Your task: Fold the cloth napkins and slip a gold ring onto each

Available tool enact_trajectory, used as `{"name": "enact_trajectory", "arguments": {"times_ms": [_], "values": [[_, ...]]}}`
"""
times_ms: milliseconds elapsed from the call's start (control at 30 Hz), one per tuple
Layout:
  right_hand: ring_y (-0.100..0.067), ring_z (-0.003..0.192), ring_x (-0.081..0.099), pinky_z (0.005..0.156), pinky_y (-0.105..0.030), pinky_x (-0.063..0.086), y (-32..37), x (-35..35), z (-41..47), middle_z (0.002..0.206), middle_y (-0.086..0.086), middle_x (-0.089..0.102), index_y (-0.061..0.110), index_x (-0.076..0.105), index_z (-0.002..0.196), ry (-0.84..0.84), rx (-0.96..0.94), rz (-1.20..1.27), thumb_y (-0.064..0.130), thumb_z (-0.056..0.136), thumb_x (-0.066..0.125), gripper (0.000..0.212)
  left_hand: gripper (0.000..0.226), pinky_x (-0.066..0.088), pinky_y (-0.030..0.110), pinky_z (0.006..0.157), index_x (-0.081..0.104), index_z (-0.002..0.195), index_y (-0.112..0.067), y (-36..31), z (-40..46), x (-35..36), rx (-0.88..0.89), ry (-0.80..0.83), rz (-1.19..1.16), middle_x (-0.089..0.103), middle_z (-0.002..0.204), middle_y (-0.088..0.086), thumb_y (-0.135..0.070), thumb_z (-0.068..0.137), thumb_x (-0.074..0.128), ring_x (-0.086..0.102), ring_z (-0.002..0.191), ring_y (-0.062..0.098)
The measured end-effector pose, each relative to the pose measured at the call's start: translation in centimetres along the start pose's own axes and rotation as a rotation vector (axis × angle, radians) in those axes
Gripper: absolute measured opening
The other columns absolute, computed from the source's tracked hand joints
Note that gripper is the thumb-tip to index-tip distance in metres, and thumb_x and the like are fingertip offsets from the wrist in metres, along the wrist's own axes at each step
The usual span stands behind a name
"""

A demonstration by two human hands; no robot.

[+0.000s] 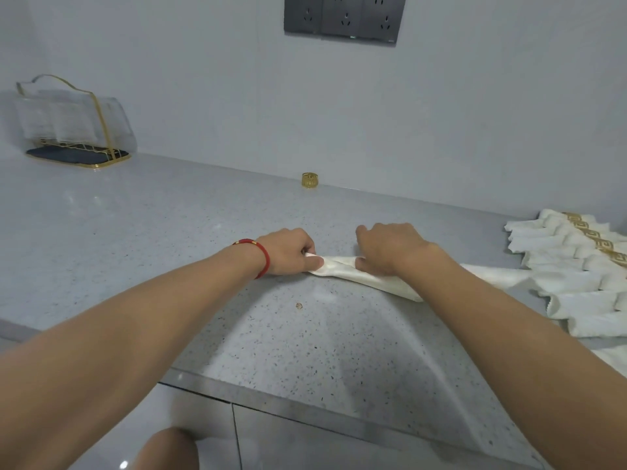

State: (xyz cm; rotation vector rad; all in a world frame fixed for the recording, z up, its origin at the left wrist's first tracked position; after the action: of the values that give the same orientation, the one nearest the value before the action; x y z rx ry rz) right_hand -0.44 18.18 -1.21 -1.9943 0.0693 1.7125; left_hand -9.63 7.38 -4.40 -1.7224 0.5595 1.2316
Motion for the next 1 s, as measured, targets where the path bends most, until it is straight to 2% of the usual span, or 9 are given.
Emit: {"name": "enact_trajectory", "arguments": {"times_ms": [100,200,300,367,533,633,800,933,1000], "values": [[-0.024,0.086,0.058,0.069,-0.035,0.042,0.9,-0.1,0.2,0.098,-0.001,0.056,0.014,0.053,0.119,0.039,0.001,0.028,0.028,0.103,0.048,0.022,0.028,0.048,0.031,0.068,0.067,0.098,-0.023,-0.2,0.1,0.0,-0.002,-0.008,0.044,0.067,0.089,0.001,-0.048,0.094,0.055,0.064,0.080,0.018],[-0.029,0.092,0.069,0.080,-0.039,0.058,-0.3,0.9,-0.2,0.110,-0.010,0.069,0.009,0.066,0.115,0.348,0.038,0.387,0.025,0.101,0.055,0.024,0.028,0.050,0.034,0.069,0.065,0.095,-0.023,-0.1,0.1,0.1,-0.002,0.005,0.057,0.067,0.088,0.002,-0.049,0.094,0.054,0.063,0.080,0.020],[-0.031,0.084,0.075,0.083,-0.041,0.063,0.0,0.9,-2.0,0.103,-0.021,0.074,-0.002,0.070,0.117,0.606,0.024,0.847,-0.007,0.097,0.045,0.032,0.032,0.049,0.035,0.073,0.066,0.099,-0.020,-0.3,0.1,0.1,0.004,0.030,0.061,0.067,0.092,0.004,-0.049,0.095,0.053,0.064,0.085,0.023],[-0.029,0.089,0.076,0.092,-0.044,0.060,0.0,0.7,-2.5,0.100,-0.020,0.077,-0.001,0.068,0.121,0.654,-0.073,0.857,-0.015,0.095,0.045,0.038,0.032,0.048,0.033,0.072,0.066,0.099,-0.018,-0.4,0.1,0.2,0.011,0.052,0.041,0.068,0.093,0.004,-0.047,0.095,0.055,0.064,0.087,0.022],[-0.018,0.072,0.070,0.071,-0.027,0.056,-0.2,0.4,-0.8,0.084,-0.005,0.075,0.006,0.076,0.107,0.431,-0.207,0.752,0.020,0.096,0.072,0.018,0.033,0.052,0.039,0.087,0.069,0.096,-0.015,-0.3,0.3,0.1,0.024,0.087,-0.002,0.070,0.097,0.002,-0.046,0.094,0.058,0.065,0.093,0.022],[-0.009,0.070,0.058,0.075,-0.027,0.049,0.0,0.4,0.3,0.079,0.011,0.067,0.016,0.076,0.094,0.275,-0.228,0.652,0.040,0.094,0.071,0.024,0.037,0.050,0.037,0.090,0.069,0.101,-0.011,-0.5,0.2,0.2,0.029,0.129,-0.018,0.070,0.101,0.001,-0.045,0.095,0.058,0.065,0.097,0.021],[-0.011,0.100,0.064,0.094,-0.034,0.051,0.6,0.4,0.9,0.105,0.009,0.070,0.021,0.075,0.095,0.143,-0.270,0.618,0.047,0.093,0.069,0.026,0.035,0.047,0.029,0.089,0.071,0.101,-0.015,-0.2,0.5,0.3,0.007,0.203,-0.042,0.069,0.104,-0.007,-0.048,0.095,0.058,0.062,0.099,0.013],[-0.008,0.088,0.067,0.085,-0.035,0.054,0.7,0.9,2.0,0.093,0.008,0.075,0.030,0.074,0.085,0.102,-0.272,0.598,0.053,0.089,0.071,0.023,0.035,0.043,0.027,0.085,0.067,0.107,-0.020,0.0,0.4,0.5,0.011,0.259,-0.046,0.066,0.103,-0.010,-0.050,0.097,0.053,0.060,0.096,0.008],[-0.011,0.089,0.068,0.086,-0.037,0.056,0.7,0.9,2.3,0.092,0.006,0.076,0.030,0.074,0.083,0.087,-0.264,0.595,0.052,0.089,0.072,0.023,0.028,0.046,0.031,0.092,0.065,0.102,-0.026,0.2,0.4,0.7,0.015,0.276,-0.039,0.066,0.110,-0.005,-0.049,0.099,0.051,0.060,0.102,0.013]]}}
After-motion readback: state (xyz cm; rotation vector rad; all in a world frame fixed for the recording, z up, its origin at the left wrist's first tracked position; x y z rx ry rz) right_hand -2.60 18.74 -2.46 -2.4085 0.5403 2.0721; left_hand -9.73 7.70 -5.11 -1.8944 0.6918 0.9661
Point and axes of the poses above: each hand's wrist, its own z-axis towards the middle knuckle, its own x-axis out of the palm, y = z × x, the point moved 10 cm from there along z, towards the middle knuckle
